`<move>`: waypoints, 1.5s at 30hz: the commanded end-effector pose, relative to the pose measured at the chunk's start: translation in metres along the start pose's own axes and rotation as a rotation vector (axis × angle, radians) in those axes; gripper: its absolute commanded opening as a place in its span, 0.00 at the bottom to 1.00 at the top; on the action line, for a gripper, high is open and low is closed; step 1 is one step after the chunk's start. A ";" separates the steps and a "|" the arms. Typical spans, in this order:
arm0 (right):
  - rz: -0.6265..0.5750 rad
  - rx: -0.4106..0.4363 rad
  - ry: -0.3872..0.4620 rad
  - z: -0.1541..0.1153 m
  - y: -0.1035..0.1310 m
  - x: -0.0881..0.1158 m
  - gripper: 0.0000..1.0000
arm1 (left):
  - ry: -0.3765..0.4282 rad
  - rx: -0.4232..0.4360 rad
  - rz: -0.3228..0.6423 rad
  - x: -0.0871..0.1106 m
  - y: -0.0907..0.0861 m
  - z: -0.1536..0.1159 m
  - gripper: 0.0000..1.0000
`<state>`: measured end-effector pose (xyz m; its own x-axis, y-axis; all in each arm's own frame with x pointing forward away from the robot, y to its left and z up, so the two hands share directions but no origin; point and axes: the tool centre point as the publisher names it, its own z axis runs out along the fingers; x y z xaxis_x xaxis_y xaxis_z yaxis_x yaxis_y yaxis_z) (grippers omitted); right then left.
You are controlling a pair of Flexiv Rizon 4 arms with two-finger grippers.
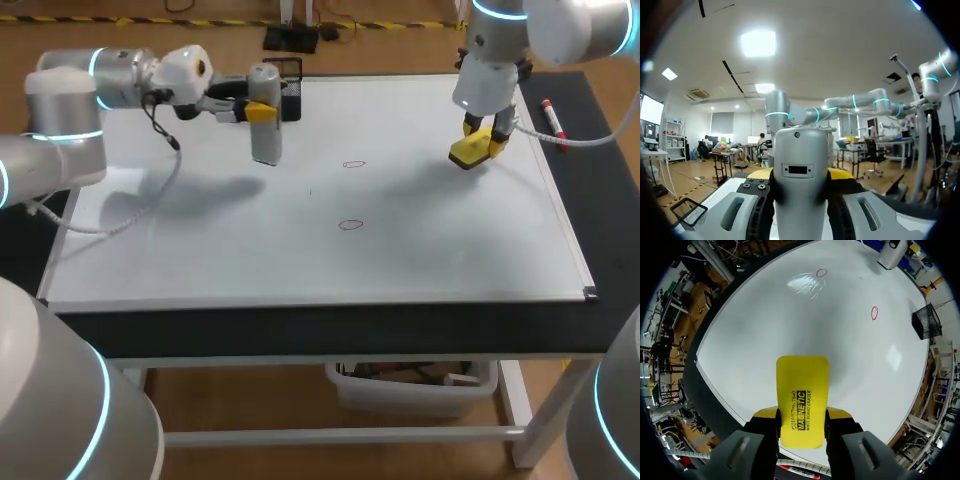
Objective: Pick up the inspection probe, press it on each red-marked spot on the whiteboard one by one, put down the probe, pick up the eraser, and wipe off all the red marks.
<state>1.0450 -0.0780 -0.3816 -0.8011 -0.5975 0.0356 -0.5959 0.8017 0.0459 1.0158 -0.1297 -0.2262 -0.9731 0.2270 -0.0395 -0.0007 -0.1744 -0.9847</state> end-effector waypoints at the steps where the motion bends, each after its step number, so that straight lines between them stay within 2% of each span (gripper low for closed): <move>1: -0.001 0.003 0.003 -0.001 0.000 0.000 0.00 | 0.062 0.009 -0.008 -0.013 0.008 0.014 0.00; 18: -0.001 0.003 0.003 -0.001 0.000 0.000 0.00 | 0.023 0.038 -0.027 -0.031 0.025 0.076 0.00; 35: -0.001 0.003 0.003 -0.001 0.000 0.000 0.00 | -0.039 0.050 -0.032 -0.038 0.042 0.110 0.00; 45: -0.001 0.003 0.003 -0.001 0.000 0.000 0.00 | -0.053 0.068 -0.034 -0.046 0.045 0.119 0.00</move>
<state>1.0450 -0.0780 -0.3817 -0.8011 -0.5975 0.0355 -0.5960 0.8017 0.0457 1.0314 -0.2590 -0.2470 -0.9831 0.1828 0.0057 -0.0481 -0.2283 -0.9724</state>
